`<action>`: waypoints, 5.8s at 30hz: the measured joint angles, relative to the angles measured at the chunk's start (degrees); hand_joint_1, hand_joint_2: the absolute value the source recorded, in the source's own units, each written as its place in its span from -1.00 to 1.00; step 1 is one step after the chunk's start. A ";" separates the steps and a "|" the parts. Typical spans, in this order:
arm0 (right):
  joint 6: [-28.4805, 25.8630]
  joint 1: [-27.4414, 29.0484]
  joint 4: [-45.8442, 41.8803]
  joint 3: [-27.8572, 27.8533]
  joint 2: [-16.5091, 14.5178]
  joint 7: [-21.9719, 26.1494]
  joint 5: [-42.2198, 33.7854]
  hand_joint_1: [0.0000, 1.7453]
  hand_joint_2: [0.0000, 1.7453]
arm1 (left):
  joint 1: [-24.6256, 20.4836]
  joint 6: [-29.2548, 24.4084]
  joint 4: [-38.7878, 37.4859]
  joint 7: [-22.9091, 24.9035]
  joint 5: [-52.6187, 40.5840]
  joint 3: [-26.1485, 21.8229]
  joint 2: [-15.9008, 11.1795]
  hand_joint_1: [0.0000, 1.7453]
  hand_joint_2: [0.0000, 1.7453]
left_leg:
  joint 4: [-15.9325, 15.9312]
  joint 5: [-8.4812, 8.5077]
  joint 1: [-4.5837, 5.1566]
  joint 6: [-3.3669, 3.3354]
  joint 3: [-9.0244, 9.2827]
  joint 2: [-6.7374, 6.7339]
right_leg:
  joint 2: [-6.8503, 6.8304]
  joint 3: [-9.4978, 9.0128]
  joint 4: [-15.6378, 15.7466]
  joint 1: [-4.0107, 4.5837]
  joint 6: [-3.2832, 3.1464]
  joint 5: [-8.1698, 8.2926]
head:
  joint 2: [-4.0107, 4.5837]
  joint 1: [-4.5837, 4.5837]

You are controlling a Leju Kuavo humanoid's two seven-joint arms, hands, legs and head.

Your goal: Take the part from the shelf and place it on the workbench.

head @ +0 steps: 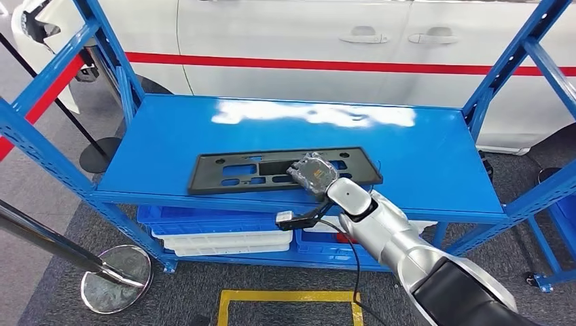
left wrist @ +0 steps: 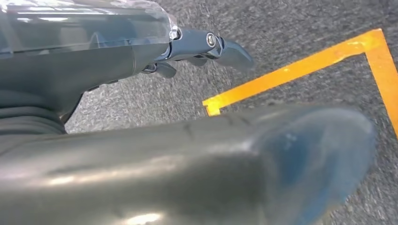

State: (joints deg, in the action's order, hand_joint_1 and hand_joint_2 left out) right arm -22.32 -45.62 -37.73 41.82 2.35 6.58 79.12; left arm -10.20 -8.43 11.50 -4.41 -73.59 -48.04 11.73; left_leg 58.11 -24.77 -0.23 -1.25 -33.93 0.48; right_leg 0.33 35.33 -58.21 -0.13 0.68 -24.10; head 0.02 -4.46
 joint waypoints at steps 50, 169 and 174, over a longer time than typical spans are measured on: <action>39.19 26.27 -59.89 -23.40 1.90 18.18 -81.35 0.92 1.00 | -0.06 4.14 0.00 -0.74 5.41 -3.67 0.14 -1.00 1.00 | 11.36 -8.19 0.06 1.49 -4.19 -0.07 | -0.61 0.62 0.36 -0.38 -1.90 1.00 | 0.00 -0.01; 39.34 26.53 -59.29 -24.64 0.43 15.93 -81.00 0.92 1.00 | 1.88 2.64 0.00 -0.51 3.66 -4.95 -0.45 -1.00 1.00 | 0.65 0.23 -0.26 1.84 -0.94 5.73 | 2.22 -2.22 0.06 -1.16 -0.39 -1.63 | 0.00 -0.02; 39.12 27.30 -59.80 -24.66 0.52 16.06 -80.72 0.92 1.00 | 1.80 2.71 0.00 -0.28 3.30 -4.94 -0.50 -1.00 1.00 | 15.42 -6.87 -0.50 3.04 -7.77 0.33 | -1.89 -2.39 0.47 -0.90 -1.41 -1.60 | 0.00 -0.04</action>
State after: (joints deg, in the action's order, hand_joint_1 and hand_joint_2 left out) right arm 16.80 -18.32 -97.53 17.16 2.87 22.64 -1.60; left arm -8.41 -5.72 11.50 -4.69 -70.29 -52.98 11.23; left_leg 73.53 -31.65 -0.73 1.79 -41.70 0.81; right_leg -1.57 32.94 -57.75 -1.04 -0.73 -25.70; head 0.02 -4.50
